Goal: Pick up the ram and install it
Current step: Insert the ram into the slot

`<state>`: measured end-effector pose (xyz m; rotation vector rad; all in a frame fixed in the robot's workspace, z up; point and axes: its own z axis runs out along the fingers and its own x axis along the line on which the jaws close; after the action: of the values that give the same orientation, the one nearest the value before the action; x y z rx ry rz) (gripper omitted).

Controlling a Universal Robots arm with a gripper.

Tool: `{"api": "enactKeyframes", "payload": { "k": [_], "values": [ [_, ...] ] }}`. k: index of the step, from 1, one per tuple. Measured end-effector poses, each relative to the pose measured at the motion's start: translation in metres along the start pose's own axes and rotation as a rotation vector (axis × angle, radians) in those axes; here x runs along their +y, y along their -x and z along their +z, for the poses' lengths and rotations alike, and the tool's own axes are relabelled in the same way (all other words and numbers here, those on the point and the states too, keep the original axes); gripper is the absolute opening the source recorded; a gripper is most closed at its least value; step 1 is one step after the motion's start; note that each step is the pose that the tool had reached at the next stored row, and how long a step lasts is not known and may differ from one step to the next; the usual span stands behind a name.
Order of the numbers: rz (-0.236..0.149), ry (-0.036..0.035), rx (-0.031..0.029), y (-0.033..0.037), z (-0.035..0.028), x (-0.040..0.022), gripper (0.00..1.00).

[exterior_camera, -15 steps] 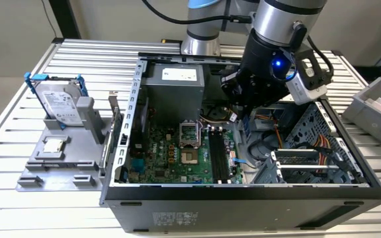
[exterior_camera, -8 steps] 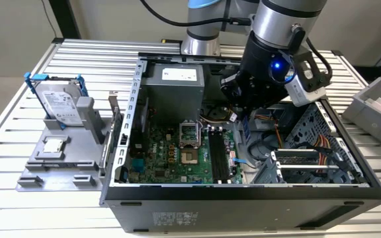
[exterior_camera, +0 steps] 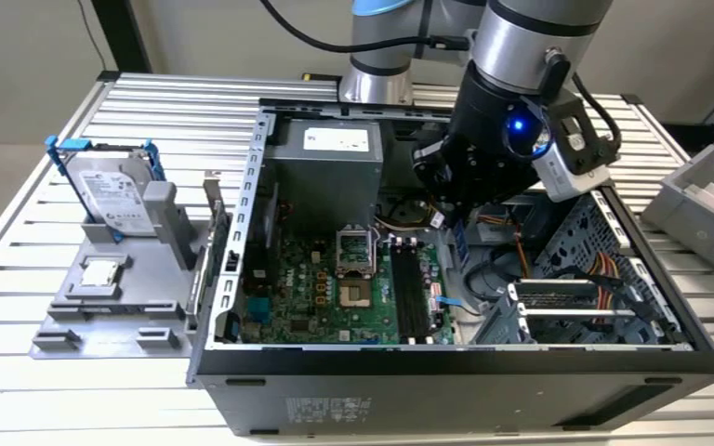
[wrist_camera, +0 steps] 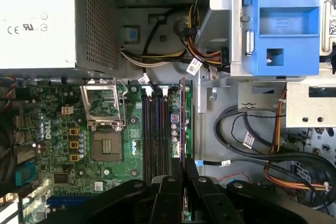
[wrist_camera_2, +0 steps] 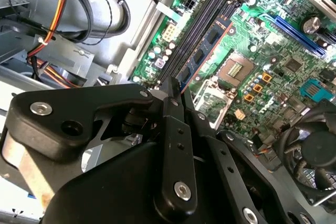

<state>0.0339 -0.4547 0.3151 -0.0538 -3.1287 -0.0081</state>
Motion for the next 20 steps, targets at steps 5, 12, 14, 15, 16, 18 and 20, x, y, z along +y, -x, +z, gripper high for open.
{"api": "enactKeyframes", "payload": {
  "k": [5,12,14,15,16,18,20],
  "values": [
    [0.000,-0.0004,0.0000,-0.0004,0.0028,0.0000,0.00],
    [-0.018,-0.0026,0.0002,-0.0004,0.0095,-0.0001,0.00],
    [-0.028,-0.0041,0.0001,-0.0004,0.0099,-0.0001,0.00],
    [-0.031,-0.0047,0.0001,-0.0004,0.0101,-0.0001,0.00],
    [-0.033,-0.0050,0.0001,-0.0004,0.0103,-0.0001,0.00],
    [-0.034,-0.0047,0.0000,-0.0004,0.0113,-0.0002,0.00],
    [-0.034,-0.0052,0.0001,-0.0007,0.0120,-0.0006,0.00]
  ]
}}
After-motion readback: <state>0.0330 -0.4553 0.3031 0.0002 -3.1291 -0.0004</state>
